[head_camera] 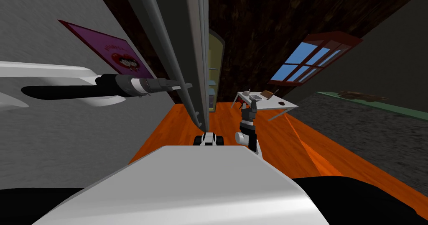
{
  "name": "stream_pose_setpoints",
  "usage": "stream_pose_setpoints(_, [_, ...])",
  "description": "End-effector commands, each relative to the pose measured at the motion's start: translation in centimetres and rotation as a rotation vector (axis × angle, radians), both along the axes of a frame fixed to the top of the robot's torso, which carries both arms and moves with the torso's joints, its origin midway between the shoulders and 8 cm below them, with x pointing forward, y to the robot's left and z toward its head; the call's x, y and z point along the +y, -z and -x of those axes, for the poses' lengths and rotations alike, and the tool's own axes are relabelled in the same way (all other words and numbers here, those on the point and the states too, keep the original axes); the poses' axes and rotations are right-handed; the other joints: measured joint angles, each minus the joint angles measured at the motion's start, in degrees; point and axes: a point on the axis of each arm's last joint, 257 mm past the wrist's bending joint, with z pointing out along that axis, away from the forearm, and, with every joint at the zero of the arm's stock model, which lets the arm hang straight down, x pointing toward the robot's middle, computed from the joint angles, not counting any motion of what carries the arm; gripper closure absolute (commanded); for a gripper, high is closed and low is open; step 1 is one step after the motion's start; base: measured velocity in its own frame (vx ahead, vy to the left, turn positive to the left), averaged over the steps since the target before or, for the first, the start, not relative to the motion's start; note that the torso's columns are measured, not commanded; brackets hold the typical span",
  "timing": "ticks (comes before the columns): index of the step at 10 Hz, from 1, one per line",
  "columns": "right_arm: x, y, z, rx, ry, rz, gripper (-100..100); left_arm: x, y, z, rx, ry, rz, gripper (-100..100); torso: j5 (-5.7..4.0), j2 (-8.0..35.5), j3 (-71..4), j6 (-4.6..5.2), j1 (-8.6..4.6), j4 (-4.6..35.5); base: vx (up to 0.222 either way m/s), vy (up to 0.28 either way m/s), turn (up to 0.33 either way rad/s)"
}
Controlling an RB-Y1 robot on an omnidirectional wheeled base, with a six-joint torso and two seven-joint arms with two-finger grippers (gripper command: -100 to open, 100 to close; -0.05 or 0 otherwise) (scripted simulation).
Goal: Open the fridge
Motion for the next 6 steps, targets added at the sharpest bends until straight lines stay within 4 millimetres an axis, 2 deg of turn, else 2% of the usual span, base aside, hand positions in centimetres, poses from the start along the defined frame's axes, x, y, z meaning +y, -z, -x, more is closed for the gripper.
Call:
stream_pose_setpoints(1, [0.0,0.0,0.0,0.0,0.0,0.0,0,-0.1,-0.2,-0.1,-0.001,0.001,-0.005,-100,-0.03,-0.1,-0.05,0.0,-0.2,-0.02,0.035,-0.058,0.006])
stream_pose_setpoints(2, [0.0,0.0,0.0,0.0,0.0,0.0,0,-0.2,-0.2,-0.1,0.0,0.001,-0.005,100,-0.06,-0.01,-0.01,0.0,-0.19,-0.01,0.006,-0.008,0.005])
stream_pose_setpoints(3, [0.0,0.0,0.0,0.0,0.0,0.0,0,-1.0,-0.3,0.7,-0.002,0.032,-0.006,100,-0.09,0.21,0.13,0.03,-0.24,0.12,-0.014,0.101,0.011])
stream_pose_setpoints(6, [0.0,0.0,0.0,0.0,0.0,0.001,0,-2.5,-0.6,2.0,-0.005,0.089,-0.007,100,0.04,0.37,0.18,-0.07,0.09,0.27,-0.042,0.197,-0.008])
